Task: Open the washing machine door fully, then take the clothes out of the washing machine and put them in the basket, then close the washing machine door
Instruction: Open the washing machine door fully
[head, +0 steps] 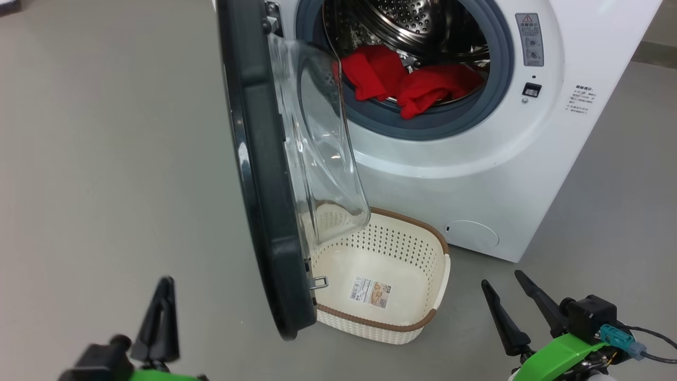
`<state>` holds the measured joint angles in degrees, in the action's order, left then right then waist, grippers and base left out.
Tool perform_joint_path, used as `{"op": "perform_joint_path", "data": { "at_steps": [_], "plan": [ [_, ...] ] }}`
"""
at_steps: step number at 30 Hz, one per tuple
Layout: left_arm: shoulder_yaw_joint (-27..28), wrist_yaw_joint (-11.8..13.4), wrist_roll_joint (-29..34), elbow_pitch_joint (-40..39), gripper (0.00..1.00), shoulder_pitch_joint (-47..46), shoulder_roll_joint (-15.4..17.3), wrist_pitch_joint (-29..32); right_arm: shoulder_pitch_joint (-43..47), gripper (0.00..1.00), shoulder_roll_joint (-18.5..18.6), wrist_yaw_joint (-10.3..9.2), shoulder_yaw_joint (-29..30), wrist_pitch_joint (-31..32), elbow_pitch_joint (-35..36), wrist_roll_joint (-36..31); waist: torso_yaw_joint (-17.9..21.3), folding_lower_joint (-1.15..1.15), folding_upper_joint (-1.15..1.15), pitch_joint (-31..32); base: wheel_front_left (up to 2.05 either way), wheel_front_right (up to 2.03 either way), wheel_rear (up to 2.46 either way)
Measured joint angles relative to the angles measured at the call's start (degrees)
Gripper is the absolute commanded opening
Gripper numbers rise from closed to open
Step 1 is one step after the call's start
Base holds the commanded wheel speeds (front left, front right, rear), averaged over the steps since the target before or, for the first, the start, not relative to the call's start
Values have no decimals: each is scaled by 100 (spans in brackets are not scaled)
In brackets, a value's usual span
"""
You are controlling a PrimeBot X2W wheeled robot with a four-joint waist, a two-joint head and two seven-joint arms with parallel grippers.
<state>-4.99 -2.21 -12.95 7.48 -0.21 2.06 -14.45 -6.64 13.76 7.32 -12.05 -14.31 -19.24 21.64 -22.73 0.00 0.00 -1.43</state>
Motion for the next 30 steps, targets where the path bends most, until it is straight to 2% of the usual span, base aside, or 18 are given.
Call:
{"op": "perform_joint_path", "data": {
  "at_steps": [9, 12, 15, 19, 23, 30],
  "plan": [
    [73, 25, -503, -1838, 0, -413, 1, -9, 109, 100, -57, 1, 24, 0, -2, -41, -36, 0, 0, 121, 0, 0, 0],
    [-230, 99, -491, -2507, 0, -515, 8, -12, 109, 100, -62, 1, 54, 0, -1, -59, -14, 0, 0, 131, 0, 0, 0],
    [-756, 89, -437, -2851, 0, -514, 10, -35, 109, 100, -62, 1, 84, 0, 3, -89, 16, 0, 0, 128, 0, 0, 0],
    [-1553, -2, -370, -2820, 0, -454, 13, -35, 109, 100, -60, 1, 104, 0, 11, -90, 52, 0, 0, 113, 0, 0, 0],
    [-2104, -7, -452, -2373, 0, -337, 24, -33, 109, 100, -60, 1, 101, 0, 21, -91, 82, 0, 0, 85, 0, 0, 0],
    [-2474, -58, -730, -1371, 0, -342, 62, -33, 109, 100, -59, 1, 52, 0, 23, -116, 122, 0, 0, 18, 0, 0, 0]
  ]
}}
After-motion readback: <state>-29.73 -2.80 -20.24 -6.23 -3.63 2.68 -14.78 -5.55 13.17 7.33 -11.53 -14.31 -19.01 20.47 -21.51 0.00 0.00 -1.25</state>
